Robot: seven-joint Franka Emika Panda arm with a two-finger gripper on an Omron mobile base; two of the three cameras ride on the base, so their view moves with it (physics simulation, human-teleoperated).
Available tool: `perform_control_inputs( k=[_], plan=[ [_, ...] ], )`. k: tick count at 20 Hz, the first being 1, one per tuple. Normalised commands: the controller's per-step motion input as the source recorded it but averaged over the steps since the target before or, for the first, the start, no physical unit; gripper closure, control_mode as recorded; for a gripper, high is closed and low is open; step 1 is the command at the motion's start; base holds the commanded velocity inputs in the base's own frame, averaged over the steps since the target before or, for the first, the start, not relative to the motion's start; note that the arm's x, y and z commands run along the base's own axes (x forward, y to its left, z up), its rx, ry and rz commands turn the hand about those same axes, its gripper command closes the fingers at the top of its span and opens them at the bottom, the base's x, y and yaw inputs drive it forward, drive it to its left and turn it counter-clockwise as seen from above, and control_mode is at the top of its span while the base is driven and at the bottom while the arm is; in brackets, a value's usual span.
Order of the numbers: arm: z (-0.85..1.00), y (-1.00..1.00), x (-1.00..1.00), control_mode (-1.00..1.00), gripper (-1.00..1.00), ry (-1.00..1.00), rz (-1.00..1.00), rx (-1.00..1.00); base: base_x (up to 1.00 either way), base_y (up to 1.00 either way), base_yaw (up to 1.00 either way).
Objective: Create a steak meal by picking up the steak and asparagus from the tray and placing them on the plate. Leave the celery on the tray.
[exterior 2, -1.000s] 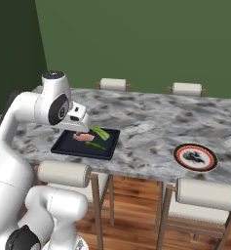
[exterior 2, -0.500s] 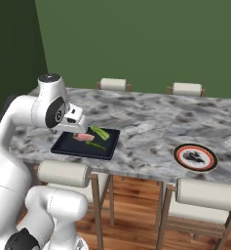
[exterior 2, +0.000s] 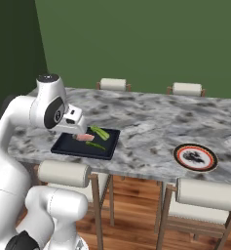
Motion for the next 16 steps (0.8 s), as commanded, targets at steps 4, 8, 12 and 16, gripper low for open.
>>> perform_control_inputs(
  k=[4, 8, 12, 16],
  plan=[
    [0.00, -0.14, -0.37, -1.00, -1.00, 0.00, 0.00, 0.00, 0.00, 0.00, 0.00],
    [0.00, -0.23, -0.28, -1.00, -1.00, 0.00, 0.00, 0.00, 0.00, 0.00, 0.00],
    [0.00, -0.05, -0.03, -1.00, -1.00, 0.00, 0.00, 0.00, 0.00, 0.00, 0.00],
    [0.00, 0.04, 0.00, -1.00, -1.00, 0.00, 0.00, 0.00, 0.00, 0.00, 0.00]
  ],
)
